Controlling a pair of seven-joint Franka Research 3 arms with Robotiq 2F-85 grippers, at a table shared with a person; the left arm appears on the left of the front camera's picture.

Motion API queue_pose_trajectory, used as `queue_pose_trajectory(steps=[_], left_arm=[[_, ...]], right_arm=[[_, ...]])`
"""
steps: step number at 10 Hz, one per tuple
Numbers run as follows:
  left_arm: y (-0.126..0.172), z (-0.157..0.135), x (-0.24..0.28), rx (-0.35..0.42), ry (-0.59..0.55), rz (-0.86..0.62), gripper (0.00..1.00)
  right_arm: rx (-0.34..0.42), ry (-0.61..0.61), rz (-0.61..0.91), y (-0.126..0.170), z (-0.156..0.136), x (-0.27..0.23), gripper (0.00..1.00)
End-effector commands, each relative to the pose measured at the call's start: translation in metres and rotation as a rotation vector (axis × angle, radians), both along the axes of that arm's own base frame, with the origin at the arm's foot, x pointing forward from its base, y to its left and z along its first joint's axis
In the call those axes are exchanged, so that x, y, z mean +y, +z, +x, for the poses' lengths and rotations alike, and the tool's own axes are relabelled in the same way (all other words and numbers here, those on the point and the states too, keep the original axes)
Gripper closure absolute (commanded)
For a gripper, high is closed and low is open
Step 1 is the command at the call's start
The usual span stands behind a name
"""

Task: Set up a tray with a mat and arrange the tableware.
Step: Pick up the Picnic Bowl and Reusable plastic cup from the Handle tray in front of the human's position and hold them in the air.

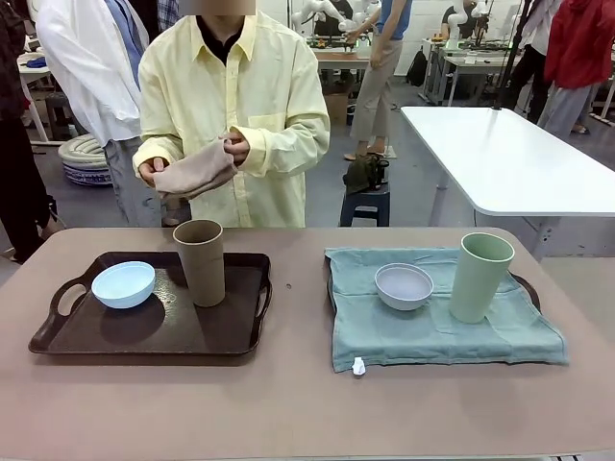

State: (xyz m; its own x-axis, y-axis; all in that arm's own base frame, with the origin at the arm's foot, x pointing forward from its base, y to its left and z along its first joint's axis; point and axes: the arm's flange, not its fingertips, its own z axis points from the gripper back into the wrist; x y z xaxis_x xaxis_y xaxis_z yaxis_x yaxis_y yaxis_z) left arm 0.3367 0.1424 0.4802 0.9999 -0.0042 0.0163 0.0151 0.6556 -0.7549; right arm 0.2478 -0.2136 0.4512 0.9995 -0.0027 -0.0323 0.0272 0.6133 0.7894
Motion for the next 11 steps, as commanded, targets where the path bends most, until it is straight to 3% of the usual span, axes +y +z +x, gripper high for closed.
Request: queue_pose_trajectory(steps=[1,11], left_arm=[[0.0007,-0.0007,-0.0052,-0.004,0.008,0.006,0.00],[0.0007,-0.0007,-0.0052,-0.004,0.008,0.006,0.00]], right_arm=[[0.023,0.000,-0.014,-0.0038,-0.0002,-0.0034,0.00],[0.023,0.000,-0.014,-0.0038,-0.0002,-0.0034,0.00]])
